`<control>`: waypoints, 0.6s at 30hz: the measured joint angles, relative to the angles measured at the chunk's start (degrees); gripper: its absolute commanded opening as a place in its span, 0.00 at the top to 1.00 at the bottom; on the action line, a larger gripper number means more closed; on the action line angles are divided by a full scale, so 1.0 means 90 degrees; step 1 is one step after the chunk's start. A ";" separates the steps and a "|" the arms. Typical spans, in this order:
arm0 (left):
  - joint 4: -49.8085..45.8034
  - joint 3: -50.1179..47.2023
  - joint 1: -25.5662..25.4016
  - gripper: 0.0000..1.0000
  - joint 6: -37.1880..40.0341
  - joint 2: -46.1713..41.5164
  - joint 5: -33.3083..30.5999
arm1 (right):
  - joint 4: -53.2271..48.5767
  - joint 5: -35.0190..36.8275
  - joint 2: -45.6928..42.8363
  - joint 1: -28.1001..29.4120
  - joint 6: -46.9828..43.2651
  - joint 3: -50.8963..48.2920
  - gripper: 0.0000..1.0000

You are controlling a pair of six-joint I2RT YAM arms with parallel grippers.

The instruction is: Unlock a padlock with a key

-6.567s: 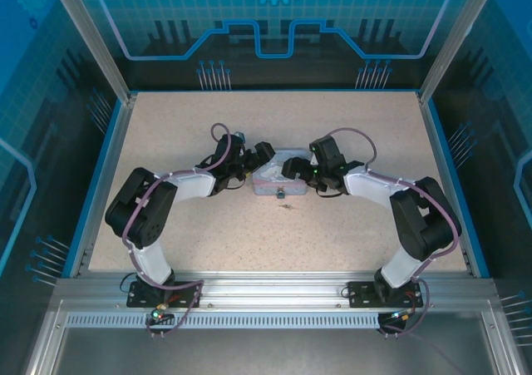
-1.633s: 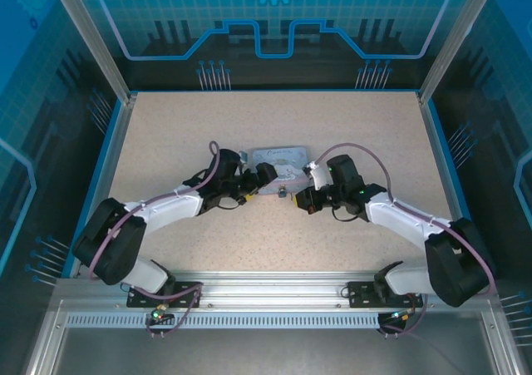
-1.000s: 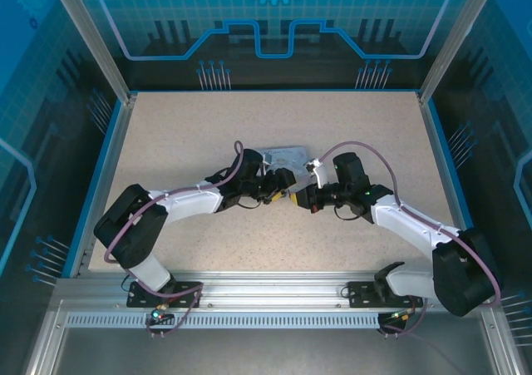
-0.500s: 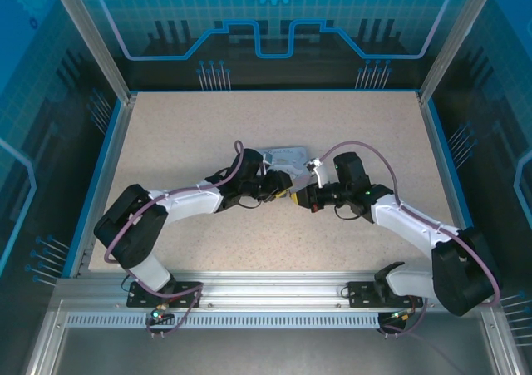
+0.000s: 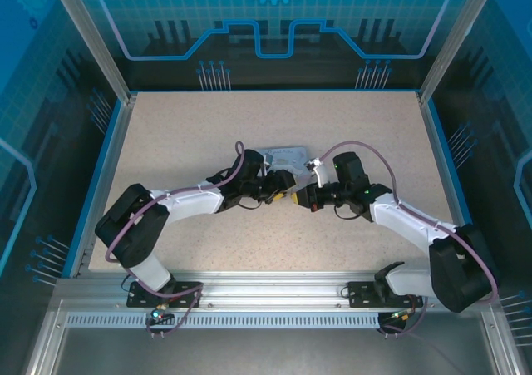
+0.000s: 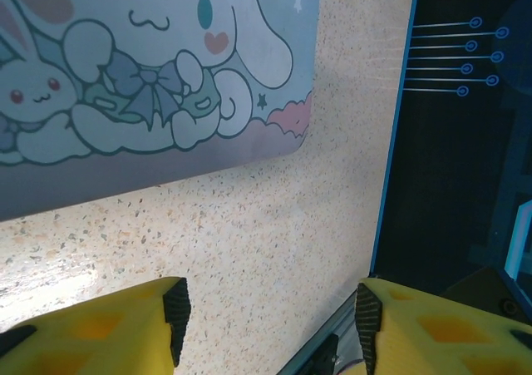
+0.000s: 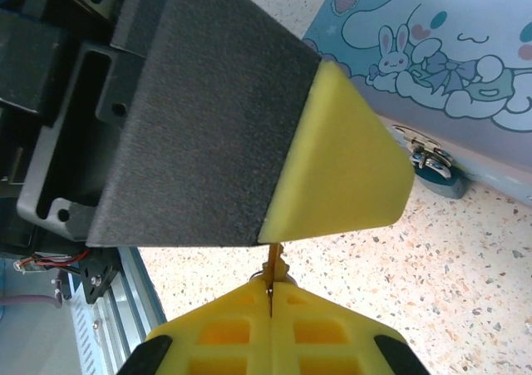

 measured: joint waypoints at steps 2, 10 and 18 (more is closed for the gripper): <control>0.0002 0.0000 0.0000 0.33 0.0015 0.0000 -0.0017 | 0.0039 -0.0002 0.0068 0.0000 0.0019 0.0000 1.00; 0.0000 0.0000 -0.0046 0.26 0.0032 -0.0061 -0.0073 | 0.0124 -0.0002 0.0141 0.0000 0.0044 0.0000 1.00; 0.0019 -0.0005 -0.0138 0.26 -0.0005 -0.0073 -0.0070 | 0.0260 0.0000 0.0146 0.0000 0.0136 -0.0066 1.00</control>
